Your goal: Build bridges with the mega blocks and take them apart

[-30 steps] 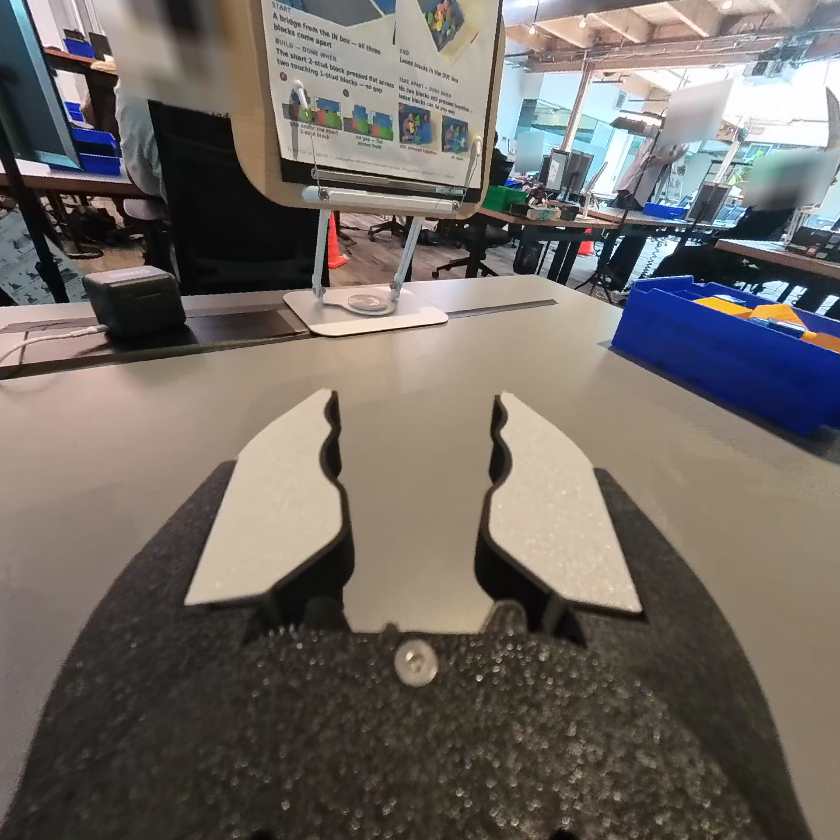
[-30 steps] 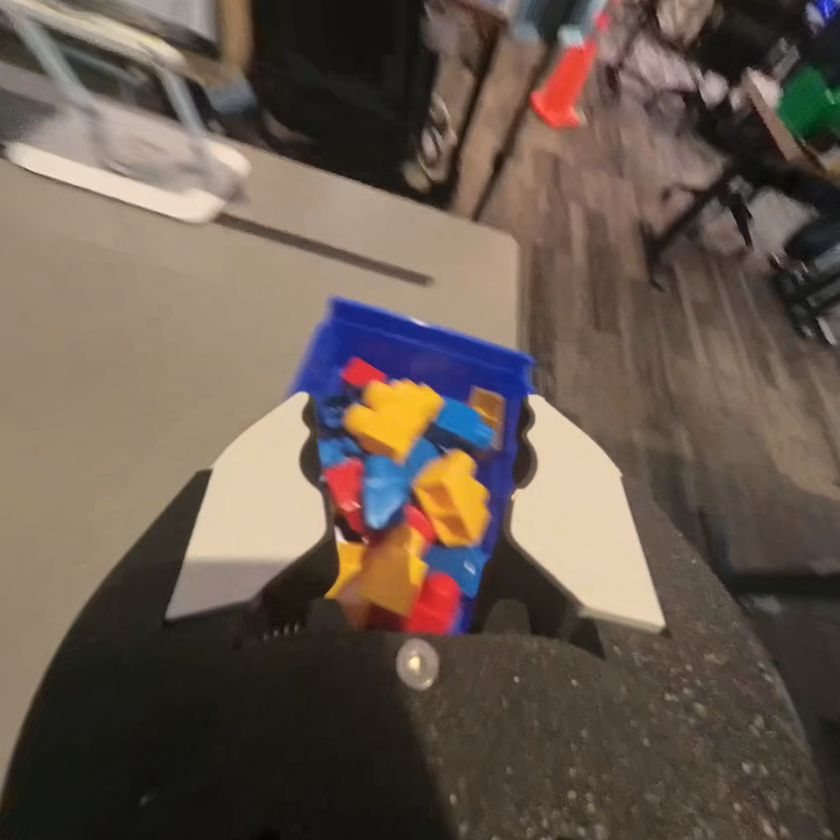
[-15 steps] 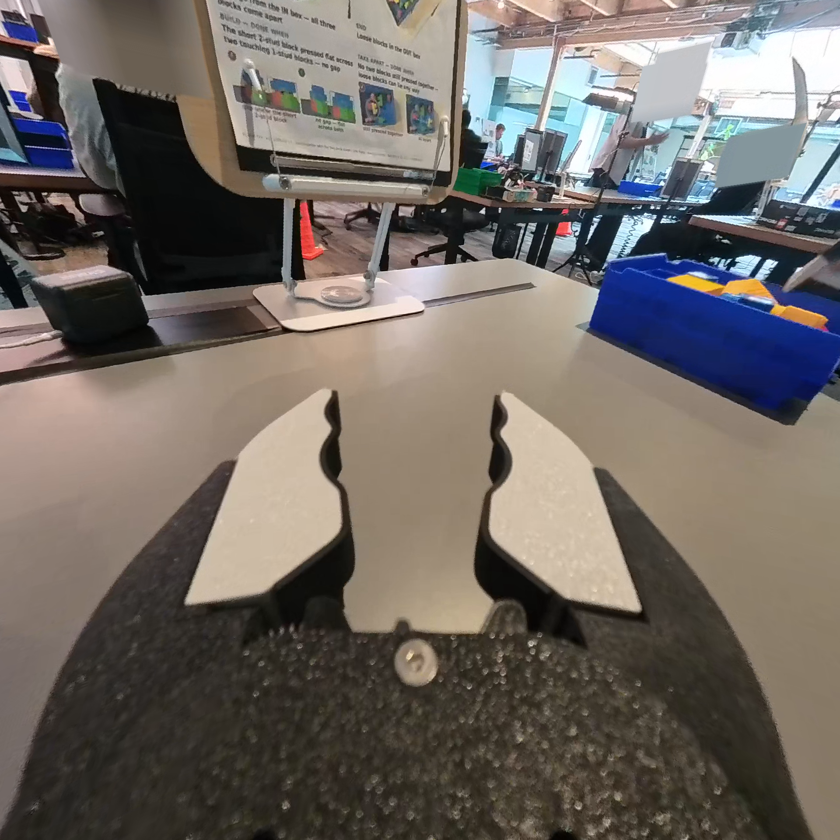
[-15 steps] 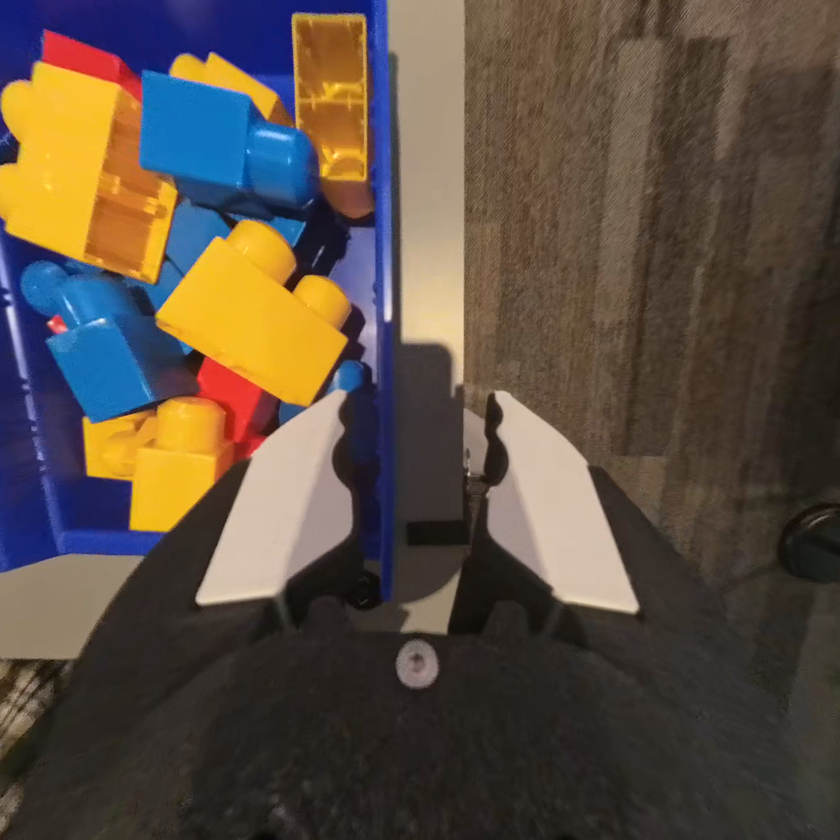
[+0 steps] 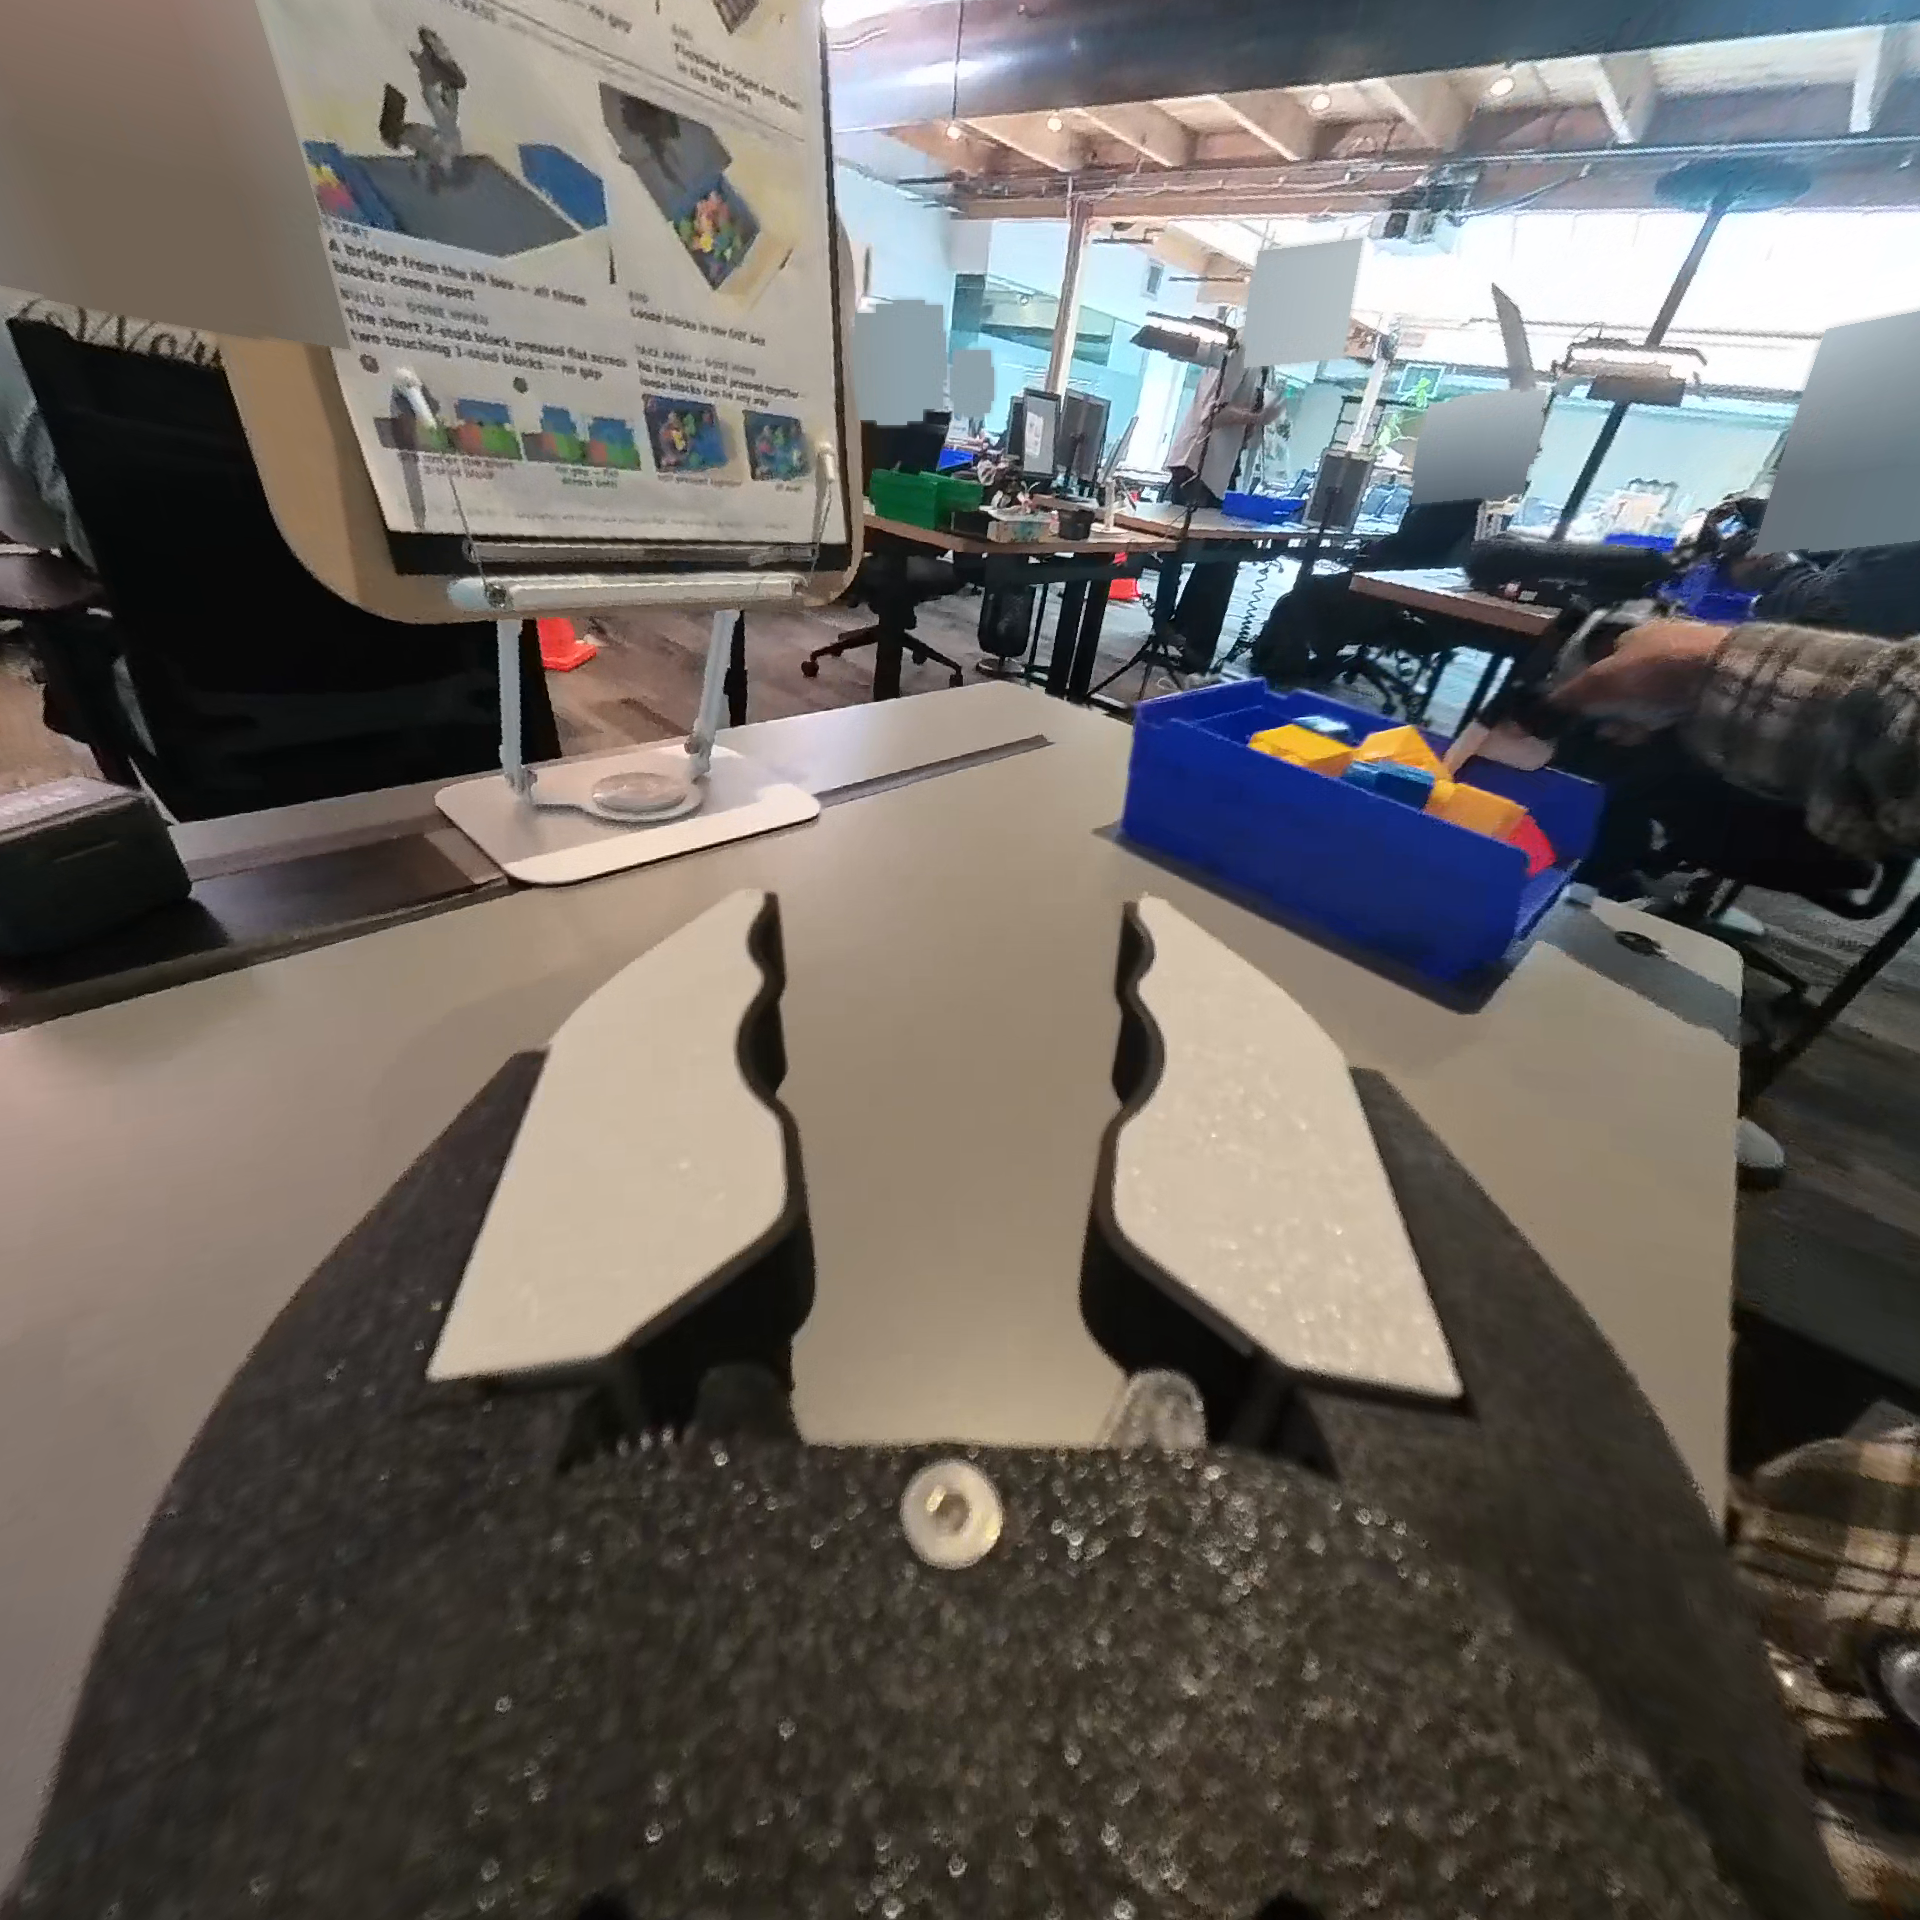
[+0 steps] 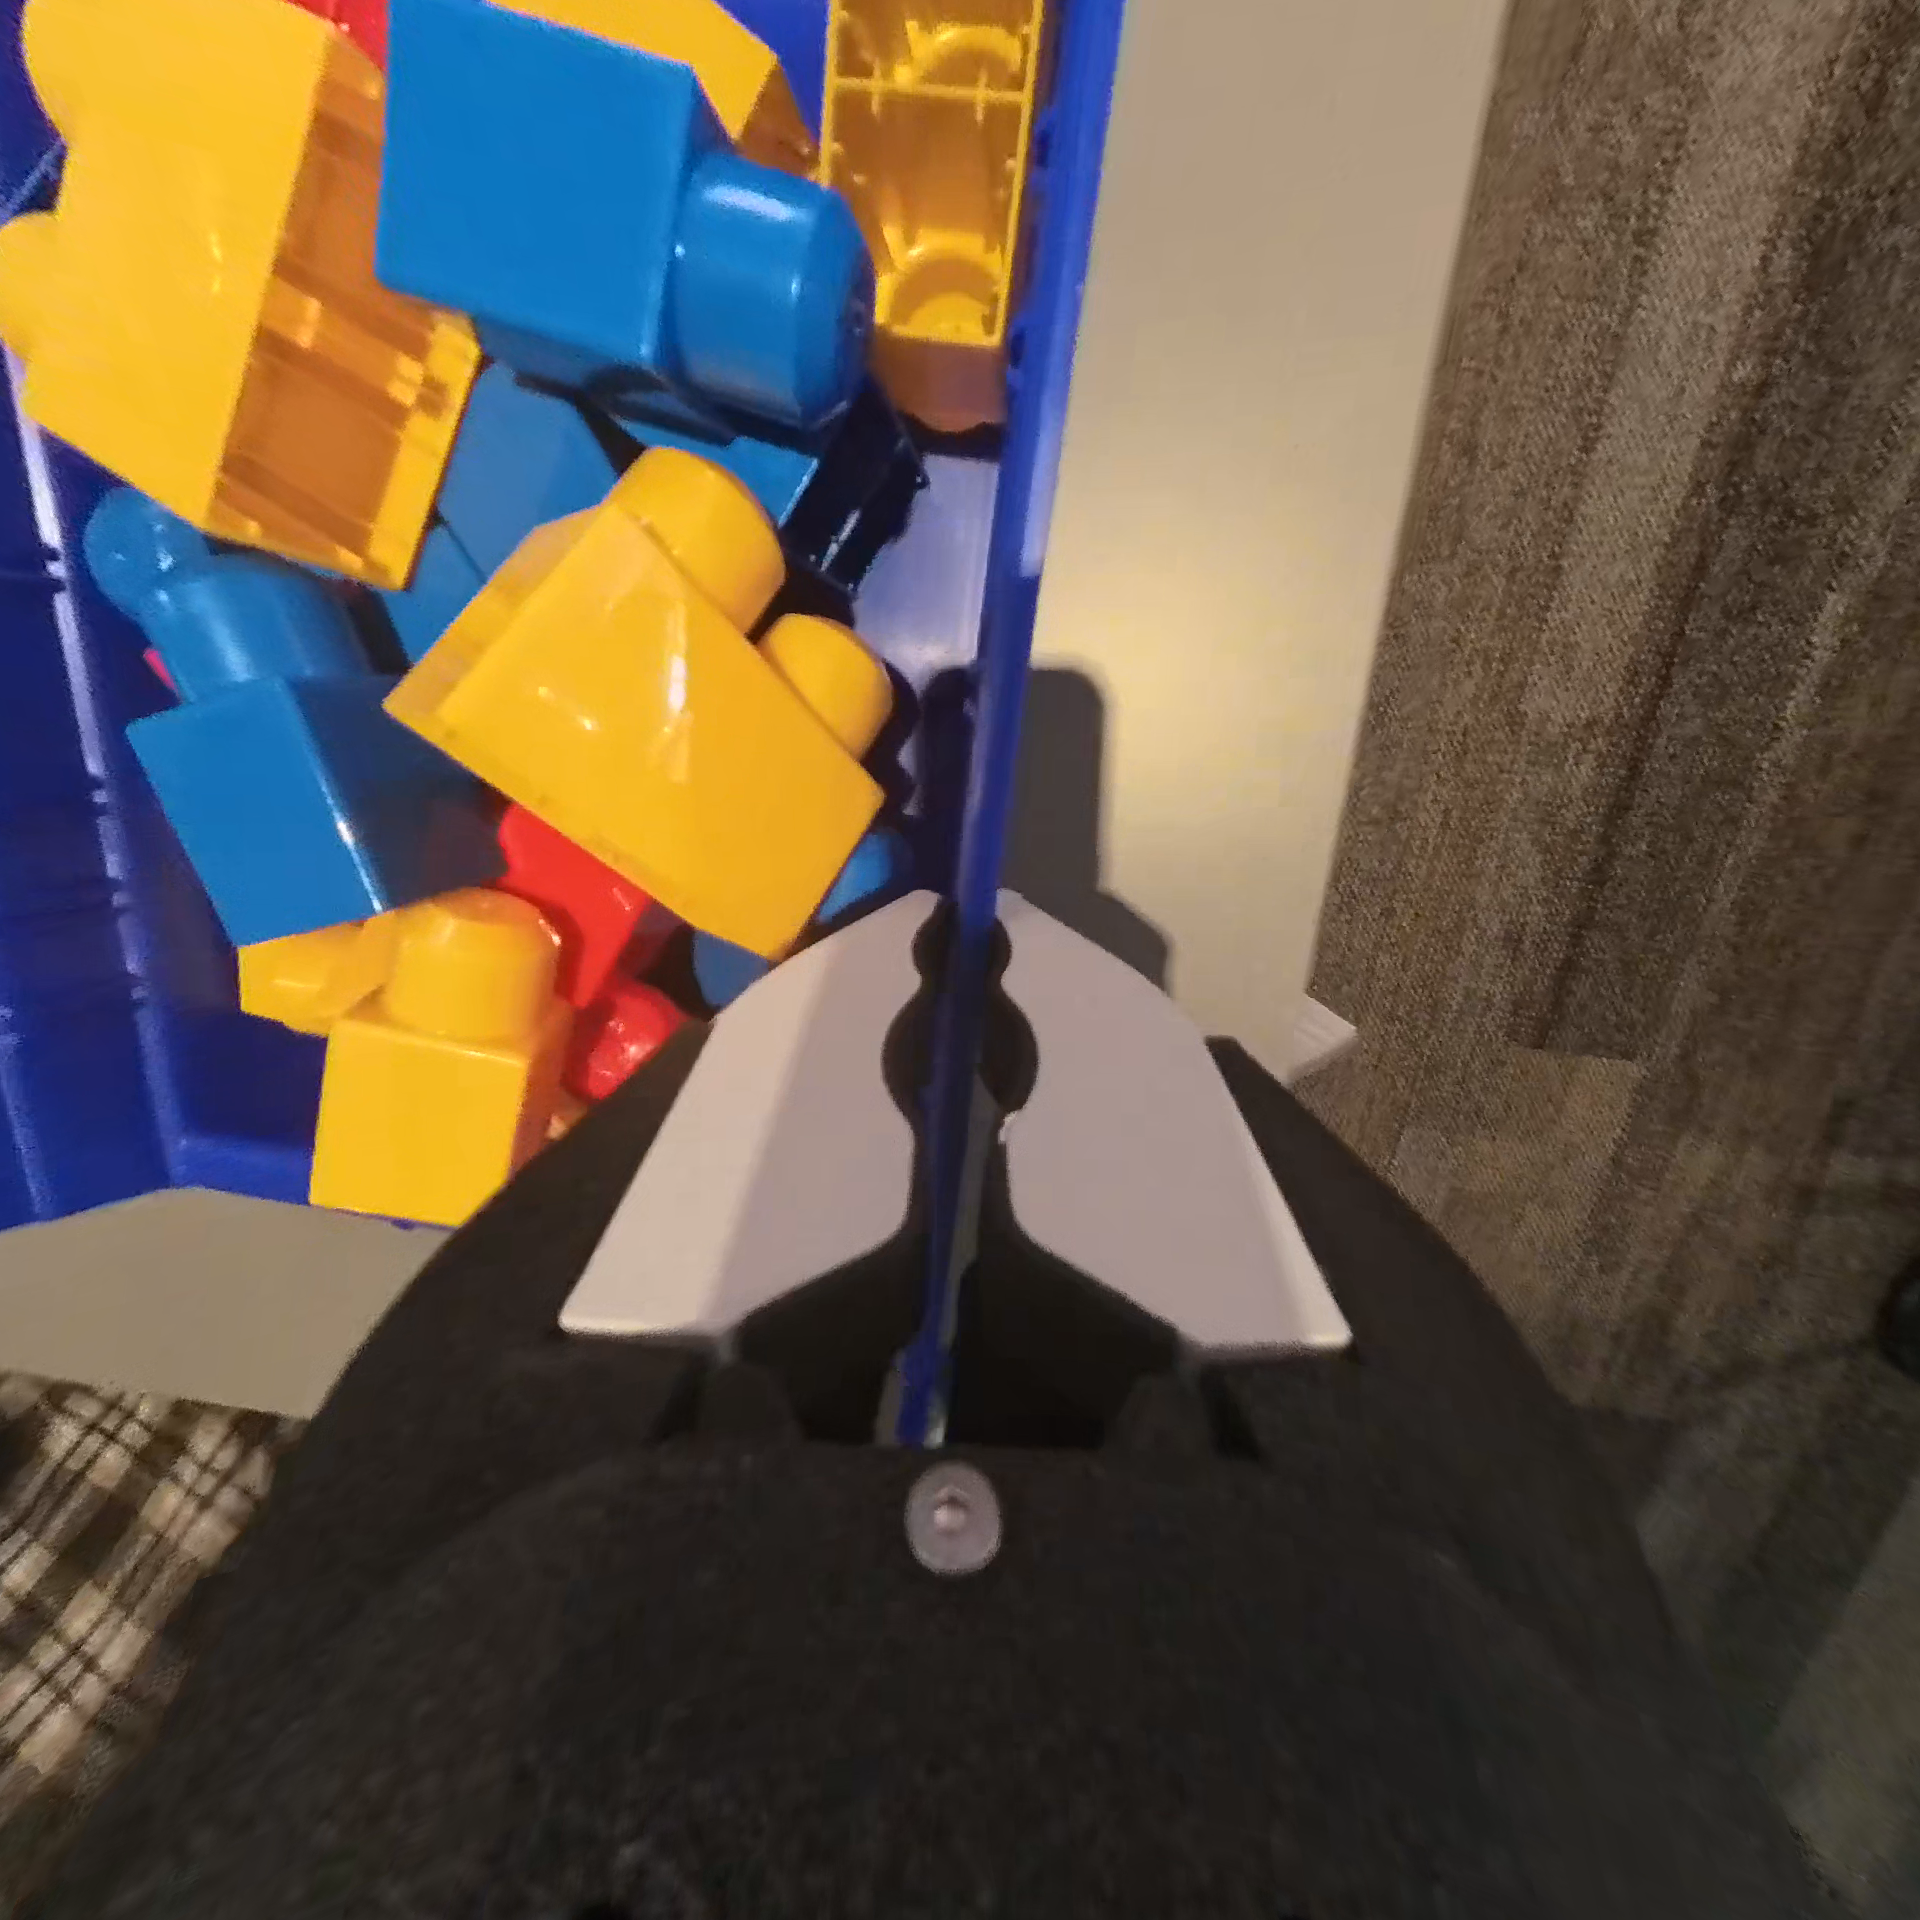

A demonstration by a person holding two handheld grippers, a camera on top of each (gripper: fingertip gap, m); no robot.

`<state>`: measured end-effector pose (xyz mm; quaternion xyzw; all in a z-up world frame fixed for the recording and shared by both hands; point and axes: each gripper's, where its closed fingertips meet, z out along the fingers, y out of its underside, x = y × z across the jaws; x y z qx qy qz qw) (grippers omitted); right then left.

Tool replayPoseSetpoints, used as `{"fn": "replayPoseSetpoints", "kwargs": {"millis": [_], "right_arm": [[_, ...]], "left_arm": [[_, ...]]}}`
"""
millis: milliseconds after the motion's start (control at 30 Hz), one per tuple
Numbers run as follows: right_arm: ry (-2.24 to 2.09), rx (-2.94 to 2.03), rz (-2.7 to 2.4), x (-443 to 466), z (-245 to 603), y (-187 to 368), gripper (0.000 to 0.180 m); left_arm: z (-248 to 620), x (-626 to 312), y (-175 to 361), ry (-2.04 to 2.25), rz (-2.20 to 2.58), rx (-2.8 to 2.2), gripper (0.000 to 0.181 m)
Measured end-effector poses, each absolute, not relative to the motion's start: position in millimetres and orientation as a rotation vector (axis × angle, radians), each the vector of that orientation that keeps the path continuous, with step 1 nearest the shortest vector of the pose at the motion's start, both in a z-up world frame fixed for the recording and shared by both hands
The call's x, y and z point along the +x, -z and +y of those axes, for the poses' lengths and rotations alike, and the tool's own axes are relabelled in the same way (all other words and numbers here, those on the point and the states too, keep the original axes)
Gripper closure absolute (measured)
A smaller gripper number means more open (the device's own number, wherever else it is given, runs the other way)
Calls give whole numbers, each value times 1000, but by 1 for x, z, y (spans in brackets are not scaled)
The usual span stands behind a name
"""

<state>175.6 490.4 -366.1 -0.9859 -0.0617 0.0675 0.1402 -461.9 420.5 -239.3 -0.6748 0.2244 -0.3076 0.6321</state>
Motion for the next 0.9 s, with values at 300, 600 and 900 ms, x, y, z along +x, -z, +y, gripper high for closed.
{"fn": "replayPoseSetpoints", "kwargs": {"millis": [300,600,900], "right_arm": [[-237,-2828,-314,66,487,366,174],[-277,-2800,-502,-56,484,365,173],[-343,-2771,-423,-157,481,364,176]], "left_arm": [[407,-455,230,745,544,-1542,119],[397,-463,217,747,544,-1519,120],[396,-479,212,772,500,-1522,120]]}}
